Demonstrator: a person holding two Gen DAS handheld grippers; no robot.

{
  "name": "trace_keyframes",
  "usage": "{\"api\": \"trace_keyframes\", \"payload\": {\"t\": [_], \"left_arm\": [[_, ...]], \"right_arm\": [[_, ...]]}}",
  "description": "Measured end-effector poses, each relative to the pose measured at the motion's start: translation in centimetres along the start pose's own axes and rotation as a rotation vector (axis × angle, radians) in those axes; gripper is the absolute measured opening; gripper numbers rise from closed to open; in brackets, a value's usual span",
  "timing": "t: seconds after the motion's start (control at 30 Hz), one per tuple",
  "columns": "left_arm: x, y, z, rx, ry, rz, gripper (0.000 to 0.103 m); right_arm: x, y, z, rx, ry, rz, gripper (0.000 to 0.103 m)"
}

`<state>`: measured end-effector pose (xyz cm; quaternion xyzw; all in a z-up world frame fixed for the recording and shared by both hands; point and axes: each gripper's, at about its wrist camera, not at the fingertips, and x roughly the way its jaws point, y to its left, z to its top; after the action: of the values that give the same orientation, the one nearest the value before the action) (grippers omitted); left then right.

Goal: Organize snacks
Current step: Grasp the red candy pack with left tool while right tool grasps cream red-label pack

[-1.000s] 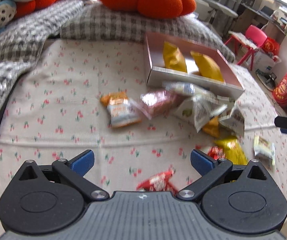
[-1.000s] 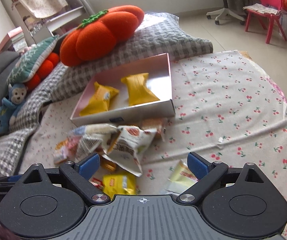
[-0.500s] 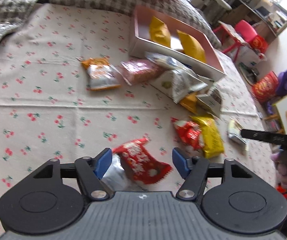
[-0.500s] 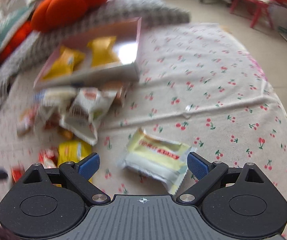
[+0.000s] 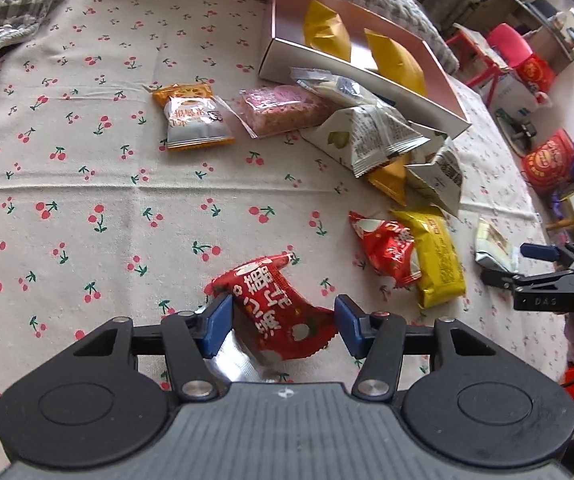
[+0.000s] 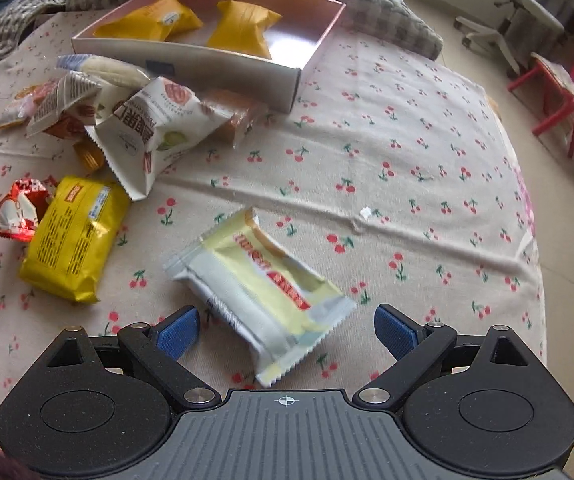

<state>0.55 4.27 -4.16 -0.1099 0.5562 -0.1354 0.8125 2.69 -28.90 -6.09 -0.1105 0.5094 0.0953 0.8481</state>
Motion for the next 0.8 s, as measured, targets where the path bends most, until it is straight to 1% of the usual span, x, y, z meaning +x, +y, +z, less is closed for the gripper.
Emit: {"api": "trace_keyframes", "payload": {"t": [0.1,0.13,0.2,0.37,0.43,0.5,0.6,0.63,0.7,0.8], "left_arm": [[0.7,0.1,-0.1,-0.009,0.012,0.011,0.048],[0.6,0.1,-0.2,0.001,-0.008,0.018,0.047],[0.6,-0.1,-0.2,0.02,-0.022,0.042,0.041],[0.7,-0.1,0.2,0.026,-0.049,0.076,0.033],[0.8,-0.1,0.3,0.022,-0.052,0.073,0.033],[0.7,0.0,0.4,0.023,-0.054,0.075,0.032],[0.7,-0.1,0.4,0.025,-0.057,0.079,0.032],[0.8,-0.2,0.4,0.025,-0.058,0.08,0.032],[0.8,-0.2,0.4,0.022,-0.059,0.079,0.031],[0.7,-0.1,0.4,0.016,-0.062,0.078,0.031]], "right_arm": [[0.4,-0.3,0.5,0.011,-0.015,0.001,0.096],[0.5,-0.4,0.6,0.017,-0.019,0.004,0.096],[0.7,-0.5,0.8,0.031,-0.027,0.007,0.095],[0.9,-0.5,1.1,0.051,-0.03,0.019,0.091],[0.8,-0.5,1.1,0.062,-0.028,0.039,0.085],[0.7,-0.6,1.2,0.084,-0.02,0.067,0.072],[0.5,-0.5,1.1,0.101,-0.018,0.091,0.061],[0.5,-0.4,1.1,0.101,-0.019,0.096,0.059],[0.3,-0.3,1.2,0.099,-0.019,0.108,0.05],[0.2,0.1,1.2,0.091,-0.024,0.102,0.046]]}}
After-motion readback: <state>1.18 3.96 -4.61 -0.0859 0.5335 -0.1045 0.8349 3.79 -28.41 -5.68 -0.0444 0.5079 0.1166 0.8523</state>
